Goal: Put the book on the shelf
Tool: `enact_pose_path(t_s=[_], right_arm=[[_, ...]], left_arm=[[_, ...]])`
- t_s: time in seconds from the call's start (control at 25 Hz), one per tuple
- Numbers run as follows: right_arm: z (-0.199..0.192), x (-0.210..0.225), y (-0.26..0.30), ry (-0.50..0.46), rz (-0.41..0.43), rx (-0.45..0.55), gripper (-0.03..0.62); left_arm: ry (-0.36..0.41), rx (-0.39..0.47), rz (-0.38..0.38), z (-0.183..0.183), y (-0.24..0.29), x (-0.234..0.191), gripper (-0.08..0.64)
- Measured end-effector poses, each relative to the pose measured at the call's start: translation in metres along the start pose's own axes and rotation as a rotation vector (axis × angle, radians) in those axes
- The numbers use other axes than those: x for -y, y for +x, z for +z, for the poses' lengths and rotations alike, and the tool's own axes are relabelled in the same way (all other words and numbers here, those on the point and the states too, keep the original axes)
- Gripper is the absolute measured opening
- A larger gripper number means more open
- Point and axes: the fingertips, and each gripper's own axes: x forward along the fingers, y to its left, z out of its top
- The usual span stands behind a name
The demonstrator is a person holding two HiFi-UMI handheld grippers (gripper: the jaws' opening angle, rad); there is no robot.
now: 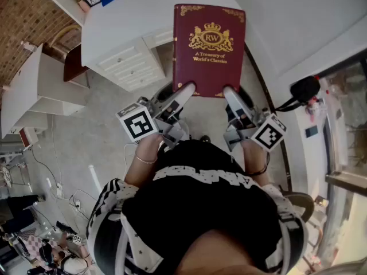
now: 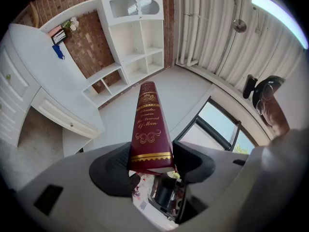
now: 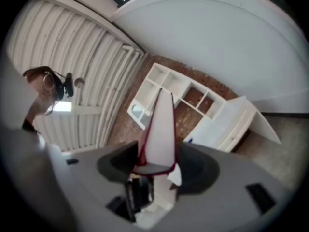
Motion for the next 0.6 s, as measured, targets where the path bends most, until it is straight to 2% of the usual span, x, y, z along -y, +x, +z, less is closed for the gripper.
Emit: enact_pose_path(t_s=[0.6], right_arm=[[-0.0006,0.0035,0.0018,0.022,-0.013,-0.015,0.264]], left_arm=[[-0.016,0.007,0.015,0.0006,-0.0005,-0.0024,0.279]])
